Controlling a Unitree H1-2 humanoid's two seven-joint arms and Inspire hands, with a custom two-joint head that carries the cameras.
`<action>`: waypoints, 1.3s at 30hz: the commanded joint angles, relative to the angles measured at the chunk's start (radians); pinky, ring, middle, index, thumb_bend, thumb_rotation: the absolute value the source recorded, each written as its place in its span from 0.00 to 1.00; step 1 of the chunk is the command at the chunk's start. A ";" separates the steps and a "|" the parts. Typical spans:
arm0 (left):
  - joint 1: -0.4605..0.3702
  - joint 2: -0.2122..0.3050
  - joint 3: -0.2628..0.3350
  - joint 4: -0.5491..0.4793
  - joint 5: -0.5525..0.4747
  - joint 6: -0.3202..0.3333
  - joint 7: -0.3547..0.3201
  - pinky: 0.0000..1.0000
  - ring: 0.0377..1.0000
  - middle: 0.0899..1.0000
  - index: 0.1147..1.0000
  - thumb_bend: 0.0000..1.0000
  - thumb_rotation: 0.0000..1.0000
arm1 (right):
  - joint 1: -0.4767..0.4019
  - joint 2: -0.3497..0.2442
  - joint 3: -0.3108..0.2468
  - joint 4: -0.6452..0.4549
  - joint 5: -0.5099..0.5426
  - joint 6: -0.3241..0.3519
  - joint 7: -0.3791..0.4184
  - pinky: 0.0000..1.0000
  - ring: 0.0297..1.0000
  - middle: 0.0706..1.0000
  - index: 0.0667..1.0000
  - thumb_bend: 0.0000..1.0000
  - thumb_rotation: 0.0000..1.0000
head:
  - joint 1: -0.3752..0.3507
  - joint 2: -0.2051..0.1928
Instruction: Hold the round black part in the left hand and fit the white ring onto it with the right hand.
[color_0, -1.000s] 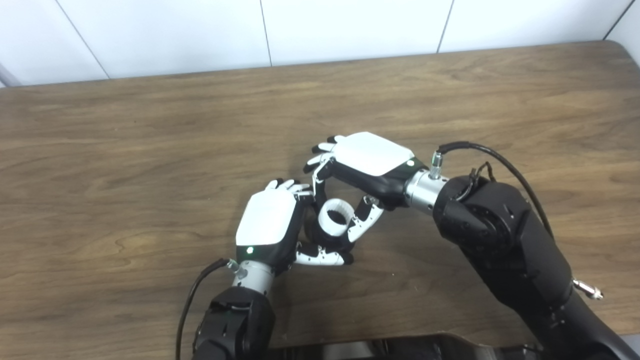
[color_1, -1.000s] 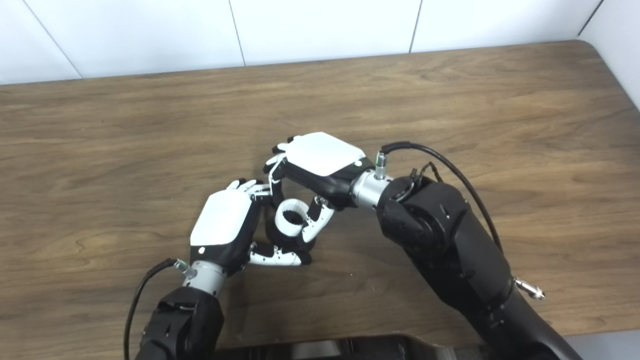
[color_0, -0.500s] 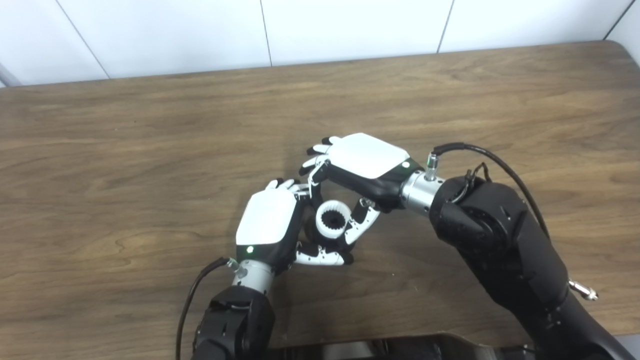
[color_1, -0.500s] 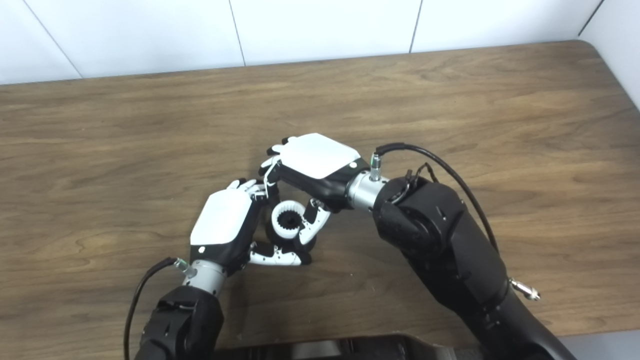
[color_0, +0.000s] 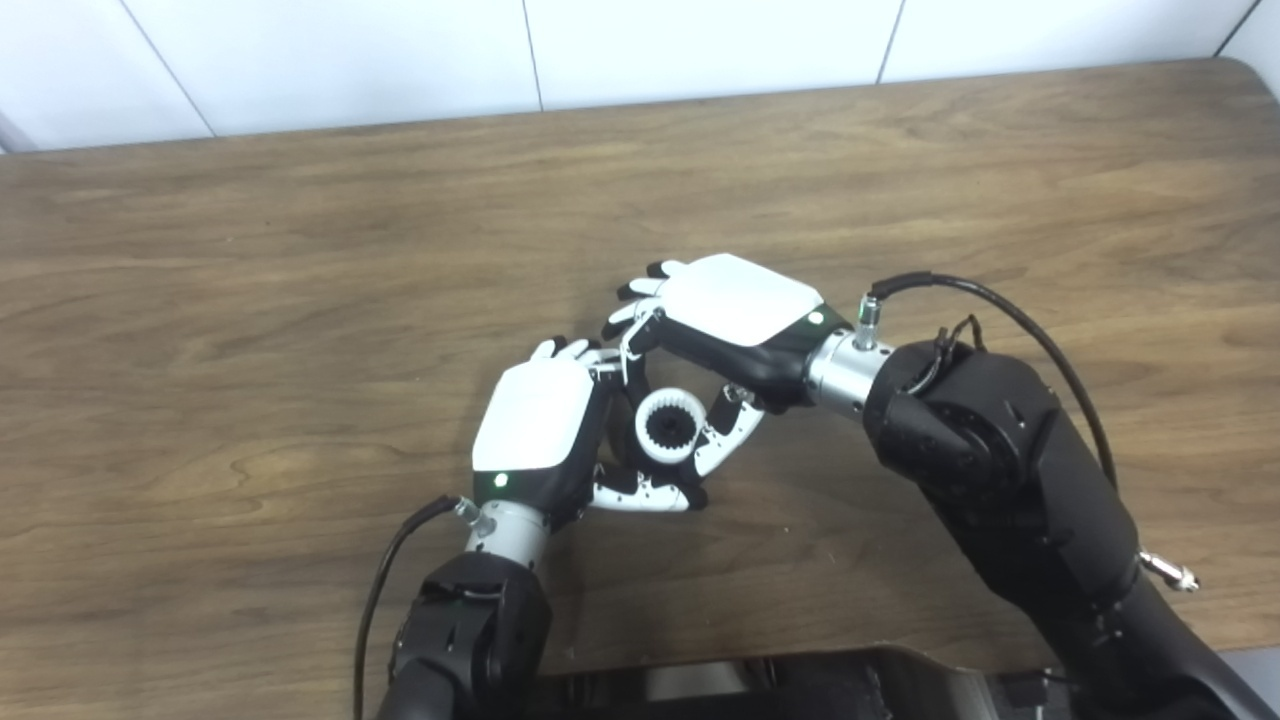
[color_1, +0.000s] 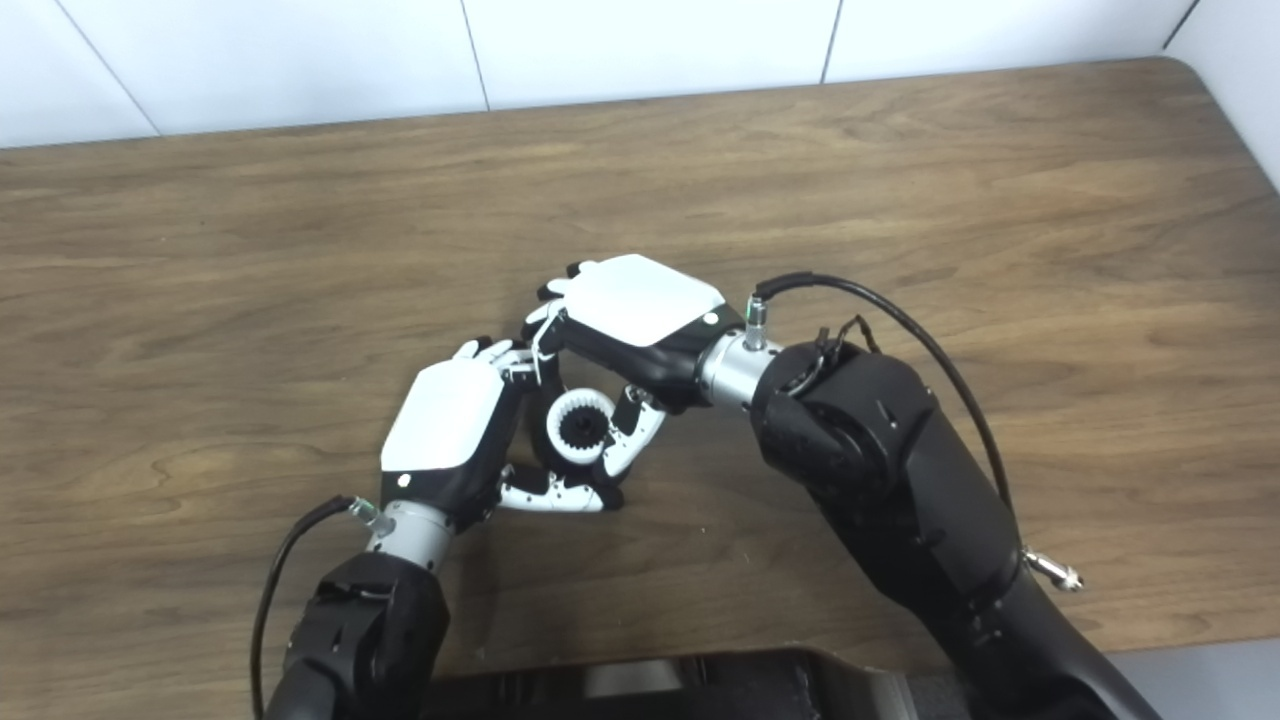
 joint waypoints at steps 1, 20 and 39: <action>0.009 -0.002 -0.010 -0.001 -0.006 -0.002 -0.038 0.96 0.89 0.78 0.42 0.52 0.05 | -0.015 -0.001 -0.014 -0.007 -0.006 -0.008 -0.016 1.00 0.94 0.83 0.45 0.52 0.13 | -0.001 0.001; 0.008 -0.004 -0.010 -0.002 -0.005 -0.002 -0.042 0.96 0.89 0.78 0.42 0.52 0.05 | -0.010 -0.002 -0.028 0.031 -0.002 -0.021 -0.052 1.00 0.95 0.83 0.45 0.52 0.14 | -0.006 0.003; 0.002 -0.012 -0.011 0.003 -0.001 0.001 -0.049 0.97 0.90 0.79 0.42 0.52 0.05 | -0.029 0.022 -0.018 -0.020 -0.008 -0.015 -0.021 1.00 0.94 0.84 0.45 0.52 0.14 | -0.002 0.007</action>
